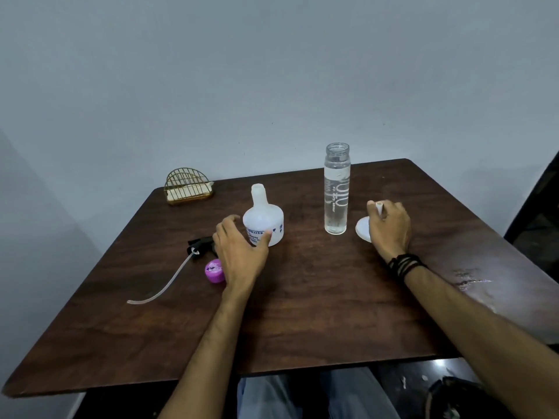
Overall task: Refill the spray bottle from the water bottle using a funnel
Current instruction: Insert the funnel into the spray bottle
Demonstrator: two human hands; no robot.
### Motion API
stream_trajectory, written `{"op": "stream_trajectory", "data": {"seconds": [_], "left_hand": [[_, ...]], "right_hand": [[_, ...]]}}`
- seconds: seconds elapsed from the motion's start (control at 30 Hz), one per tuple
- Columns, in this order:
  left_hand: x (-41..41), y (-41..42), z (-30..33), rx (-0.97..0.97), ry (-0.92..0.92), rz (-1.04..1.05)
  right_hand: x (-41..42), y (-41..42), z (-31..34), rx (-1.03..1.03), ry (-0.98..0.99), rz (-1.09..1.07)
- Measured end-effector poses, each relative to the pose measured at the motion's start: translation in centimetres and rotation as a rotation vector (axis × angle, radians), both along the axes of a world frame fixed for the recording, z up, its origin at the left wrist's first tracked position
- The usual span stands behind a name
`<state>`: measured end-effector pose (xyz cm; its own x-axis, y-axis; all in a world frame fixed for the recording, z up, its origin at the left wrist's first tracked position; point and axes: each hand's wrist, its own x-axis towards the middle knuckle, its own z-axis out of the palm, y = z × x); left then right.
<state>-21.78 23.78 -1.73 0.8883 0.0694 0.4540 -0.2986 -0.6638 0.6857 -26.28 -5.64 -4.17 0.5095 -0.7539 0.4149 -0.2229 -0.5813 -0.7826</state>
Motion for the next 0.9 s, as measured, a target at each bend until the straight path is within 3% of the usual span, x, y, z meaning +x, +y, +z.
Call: {"op": "stream_trajectory", "data": {"seconds": [0.17, 0.37, 0.53, 0.77, 0.9], "left_hand": [[2.7, -2.1, 1.6, -0.113, 0.044, -0.034], [4.7, -3.1, 2.5, -0.140, 0.093, -0.145], [5.0, -3.2, 1.4, -0.179, 0.146, -0.230], [5.0, -3.2, 0.4, -0.292, 0.131, -0.272], [4.8, -3.4, -0.5, -0.299, 0.097, -0.265]], "right_hand": [[-3.8, 1.8, 0.9, 0.075, -0.147, 0.276], [-6.2, 6.2, 2.2, 0.326, -0.102, 0.710], [-5.4, 9.9, 3.4, 0.525, -0.103, 0.784], [-1.6, 14.5, 6.8, 1.091, -0.242, 0.838], [1.7, 15.9, 9.0, 1.215, -0.366, 0.883]]}}
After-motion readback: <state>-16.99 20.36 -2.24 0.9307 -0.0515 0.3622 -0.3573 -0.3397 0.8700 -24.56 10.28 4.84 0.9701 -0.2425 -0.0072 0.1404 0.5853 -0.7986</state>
